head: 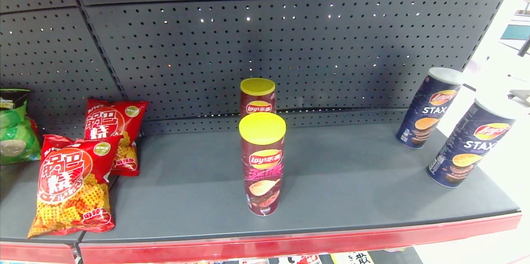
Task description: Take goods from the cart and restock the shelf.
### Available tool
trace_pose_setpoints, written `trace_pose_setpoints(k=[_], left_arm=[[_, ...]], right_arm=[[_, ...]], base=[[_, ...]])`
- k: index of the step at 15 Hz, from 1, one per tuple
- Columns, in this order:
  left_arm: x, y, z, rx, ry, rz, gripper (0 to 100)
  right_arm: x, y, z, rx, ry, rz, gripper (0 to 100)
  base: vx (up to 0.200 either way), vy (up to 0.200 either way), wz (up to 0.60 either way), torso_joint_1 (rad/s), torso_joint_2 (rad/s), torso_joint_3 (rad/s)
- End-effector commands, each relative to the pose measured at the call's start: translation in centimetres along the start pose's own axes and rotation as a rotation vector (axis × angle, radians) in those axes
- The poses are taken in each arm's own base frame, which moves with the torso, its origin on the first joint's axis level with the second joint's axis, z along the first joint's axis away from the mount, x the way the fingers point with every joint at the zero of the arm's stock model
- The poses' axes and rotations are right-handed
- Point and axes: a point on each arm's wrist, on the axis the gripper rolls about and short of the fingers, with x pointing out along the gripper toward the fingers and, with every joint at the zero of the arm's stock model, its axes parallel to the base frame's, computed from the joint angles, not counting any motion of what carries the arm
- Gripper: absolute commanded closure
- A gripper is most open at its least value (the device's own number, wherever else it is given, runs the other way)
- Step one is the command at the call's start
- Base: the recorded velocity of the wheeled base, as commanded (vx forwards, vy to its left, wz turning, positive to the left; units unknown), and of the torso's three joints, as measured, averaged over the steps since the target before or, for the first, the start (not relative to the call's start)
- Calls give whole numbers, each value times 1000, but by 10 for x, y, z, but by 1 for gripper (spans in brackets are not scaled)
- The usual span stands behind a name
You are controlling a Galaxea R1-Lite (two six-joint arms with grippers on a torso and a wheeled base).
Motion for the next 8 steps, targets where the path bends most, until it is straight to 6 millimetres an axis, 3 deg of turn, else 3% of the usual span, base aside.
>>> trace_pose_setpoints(k=[1, 8], left_arm=[[0, 0, 0, 0, 0, 0, 0], [0, 0, 0, 0, 2, 0, 0]], right_arm=[[0, 0, 0, 0, 2, 0, 0], [0, 0, 0, -1, 2, 0, 0]], base=[[0, 0, 0, 0, 0, 0], [0, 0, 0, 0, 0, 0]])
